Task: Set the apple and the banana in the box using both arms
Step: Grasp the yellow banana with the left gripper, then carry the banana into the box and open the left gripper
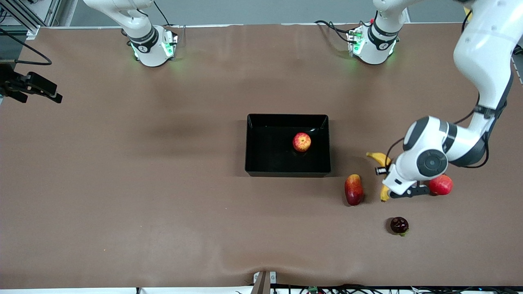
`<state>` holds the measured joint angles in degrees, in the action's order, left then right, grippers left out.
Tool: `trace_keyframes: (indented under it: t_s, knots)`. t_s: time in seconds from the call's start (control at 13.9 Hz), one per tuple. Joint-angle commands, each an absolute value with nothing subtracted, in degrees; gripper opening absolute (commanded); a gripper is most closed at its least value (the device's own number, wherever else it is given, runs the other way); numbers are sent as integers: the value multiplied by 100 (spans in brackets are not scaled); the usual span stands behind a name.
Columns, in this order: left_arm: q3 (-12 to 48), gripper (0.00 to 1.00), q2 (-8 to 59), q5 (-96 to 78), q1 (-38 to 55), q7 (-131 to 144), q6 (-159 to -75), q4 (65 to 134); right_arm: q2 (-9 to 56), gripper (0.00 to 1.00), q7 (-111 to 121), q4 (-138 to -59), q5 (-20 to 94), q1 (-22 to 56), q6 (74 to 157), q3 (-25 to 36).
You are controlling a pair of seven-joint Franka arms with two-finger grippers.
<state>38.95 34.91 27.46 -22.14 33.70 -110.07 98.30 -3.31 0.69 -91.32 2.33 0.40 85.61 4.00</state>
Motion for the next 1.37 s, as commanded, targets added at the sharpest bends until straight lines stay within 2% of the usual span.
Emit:
trace_keyframes:
  t_s: [0.0, 0.14, 0.5, 0.65, 0.86, 1.01, 1.3]
  knots:
    - [4471, 0, 2830, 2269, -2171, 4021, -10661, 10090, -281, 100, 114, -9009, 290, 35, 8569, 422]
    - [4780, 0, 2900, 2302, -1769, 5101, -10679, 10055, -272, 100, 123, -9017, 264, 44, 8657, 422]
    - [4729, 0, 3541, 2347, -134, 7433, -10731, 9449, -281, 100, 114, -9018, 202, 149, 8666, 396]
    - [4571, 0, 3717, 2425, 428, 7908, -10758, 9378, -281, 100, 88, -9026, 211, 158, 8640, 396]
    - [4027, 0, 3998, 2522, 1150, 8446, -11029, 9272, -299, 100, 79, -9018, 202, 141, 8675, 404]
    - [3815, 0, 4148, 2514, 1361, 8455, -11258, 9264, -299, 100, 79, -9035, 211, 97, 8614, 422]
    - [3630, 0, 4560, 2487, 1651, 8464, -11399, 8729, -325, 100, 79, -9044, 220, 132, 8394, 404]
